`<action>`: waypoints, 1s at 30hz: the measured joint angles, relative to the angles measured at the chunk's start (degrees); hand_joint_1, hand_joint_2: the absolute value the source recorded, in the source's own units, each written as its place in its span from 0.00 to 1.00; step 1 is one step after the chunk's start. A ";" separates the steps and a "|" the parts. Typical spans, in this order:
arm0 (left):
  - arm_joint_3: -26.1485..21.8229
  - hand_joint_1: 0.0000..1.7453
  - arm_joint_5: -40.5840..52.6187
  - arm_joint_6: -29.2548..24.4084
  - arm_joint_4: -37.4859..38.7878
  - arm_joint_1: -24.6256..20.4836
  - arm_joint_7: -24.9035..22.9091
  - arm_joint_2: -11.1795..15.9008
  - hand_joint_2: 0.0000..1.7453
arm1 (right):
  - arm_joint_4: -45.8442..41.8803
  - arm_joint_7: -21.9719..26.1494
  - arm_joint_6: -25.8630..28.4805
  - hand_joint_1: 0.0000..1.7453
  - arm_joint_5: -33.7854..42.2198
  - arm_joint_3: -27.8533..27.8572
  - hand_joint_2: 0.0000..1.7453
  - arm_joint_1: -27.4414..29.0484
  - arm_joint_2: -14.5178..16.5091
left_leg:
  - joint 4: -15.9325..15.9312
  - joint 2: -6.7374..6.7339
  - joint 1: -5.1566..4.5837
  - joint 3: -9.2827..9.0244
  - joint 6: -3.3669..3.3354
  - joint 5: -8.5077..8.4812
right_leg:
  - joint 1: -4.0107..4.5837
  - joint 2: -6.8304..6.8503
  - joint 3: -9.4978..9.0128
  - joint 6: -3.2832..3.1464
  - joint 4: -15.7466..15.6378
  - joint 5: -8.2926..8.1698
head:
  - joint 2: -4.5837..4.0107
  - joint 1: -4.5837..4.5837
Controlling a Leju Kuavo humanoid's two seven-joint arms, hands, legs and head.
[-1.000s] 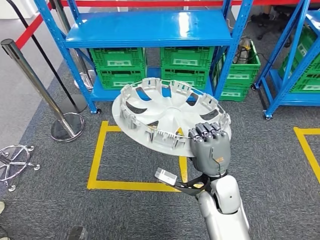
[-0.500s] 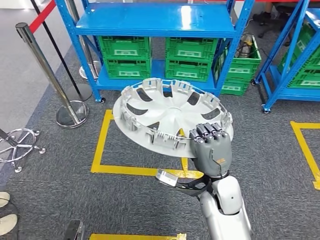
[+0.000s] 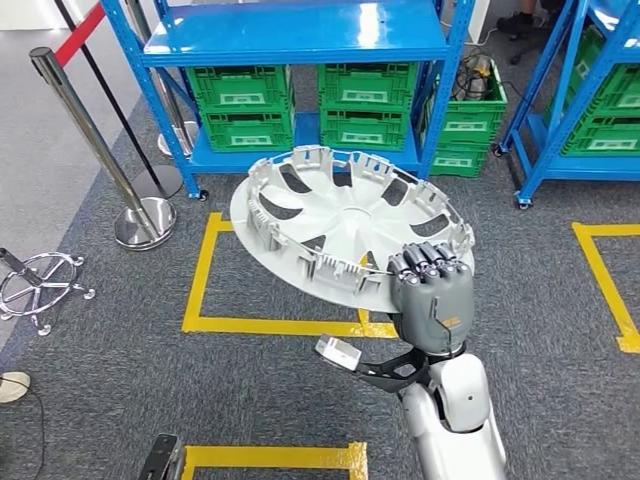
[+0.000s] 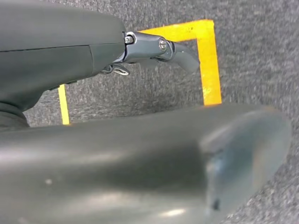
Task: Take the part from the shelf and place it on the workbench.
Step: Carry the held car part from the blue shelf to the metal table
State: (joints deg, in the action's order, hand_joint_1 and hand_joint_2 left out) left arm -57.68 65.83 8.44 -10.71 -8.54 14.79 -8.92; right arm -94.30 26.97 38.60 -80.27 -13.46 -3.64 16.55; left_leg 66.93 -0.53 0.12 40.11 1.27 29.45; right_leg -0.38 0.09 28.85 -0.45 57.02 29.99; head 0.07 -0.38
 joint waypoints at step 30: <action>3.69 0.00 -2.79 -2.80 -0.46 -2.63 -6.21 0.39 0.00 | -4.69 -7.76 0.00 1.00 -3.51 -4.34 1.00 0.99 -0.83 | -9.23 0.62 -0.94 -7.19 -2.54 -3.23 | 0.43 -0.39 3.52 1.36 0.45 -2.76 | 0.00 -0.38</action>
State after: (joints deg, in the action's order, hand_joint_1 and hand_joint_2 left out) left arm -53.99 63.05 5.63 -11.17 -11.17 8.58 -8.53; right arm -98.99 19.21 38.60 -83.78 -17.80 -2.65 15.72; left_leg 57.70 0.09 -0.81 32.92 -1.27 26.22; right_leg 0.06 -0.30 32.38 0.91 57.48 27.23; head 0.07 -0.76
